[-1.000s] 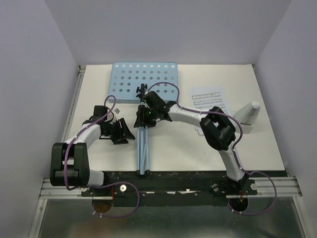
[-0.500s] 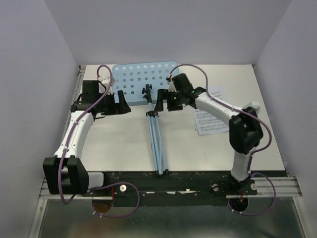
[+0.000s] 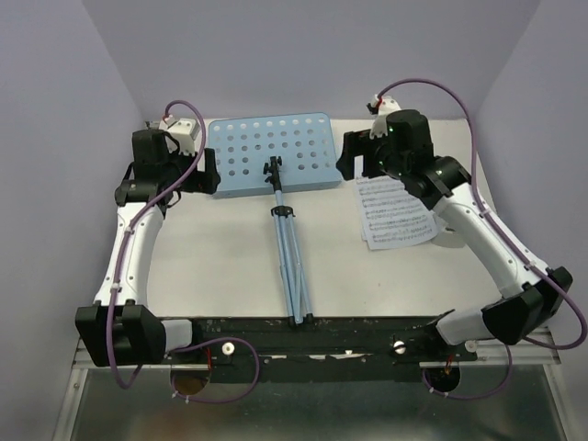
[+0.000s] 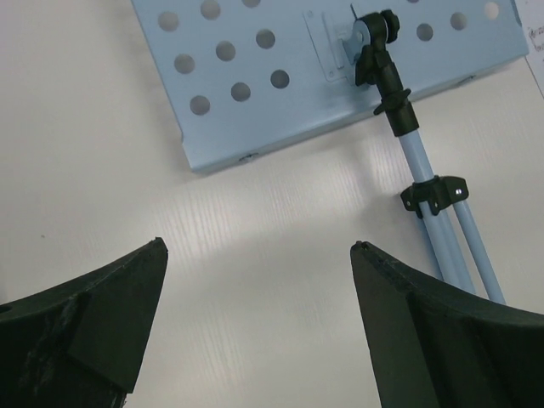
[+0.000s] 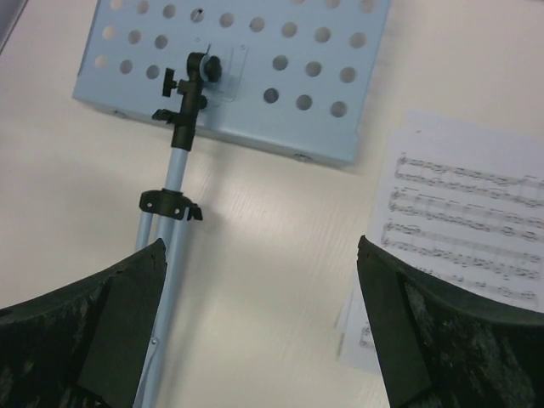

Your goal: Pack up the instrument practice props

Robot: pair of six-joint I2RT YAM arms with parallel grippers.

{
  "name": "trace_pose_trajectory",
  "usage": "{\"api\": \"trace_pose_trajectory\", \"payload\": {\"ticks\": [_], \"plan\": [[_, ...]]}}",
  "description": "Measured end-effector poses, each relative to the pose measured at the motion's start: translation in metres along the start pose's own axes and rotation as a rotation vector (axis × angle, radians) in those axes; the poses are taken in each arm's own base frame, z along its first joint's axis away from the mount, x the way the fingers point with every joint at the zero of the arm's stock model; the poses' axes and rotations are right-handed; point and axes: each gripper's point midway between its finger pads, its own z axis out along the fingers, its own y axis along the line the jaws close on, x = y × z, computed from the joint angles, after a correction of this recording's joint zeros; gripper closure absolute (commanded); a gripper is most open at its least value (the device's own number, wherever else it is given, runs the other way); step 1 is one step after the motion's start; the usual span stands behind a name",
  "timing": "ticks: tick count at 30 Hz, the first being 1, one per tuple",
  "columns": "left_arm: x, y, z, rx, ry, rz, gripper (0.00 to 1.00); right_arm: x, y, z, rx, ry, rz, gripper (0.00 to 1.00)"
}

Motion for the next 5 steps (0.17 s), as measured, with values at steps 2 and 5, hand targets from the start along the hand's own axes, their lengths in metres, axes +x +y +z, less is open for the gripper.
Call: {"api": "trace_pose_trajectory", "payload": {"ticks": [2, 5], "plan": [[-0.017, 0.004, -0.003, -0.018, -0.047, 0.023, 0.01, -0.011, -0.009, -0.015, 0.049, -0.045, -0.023, 0.01], [-0.037, 0.008, -0.006, -0.045, -0.104, 0.044, 0.01, -0.025, -0.017, -0.032, 0.095, -0.096, -0.047, 0.00]]}}
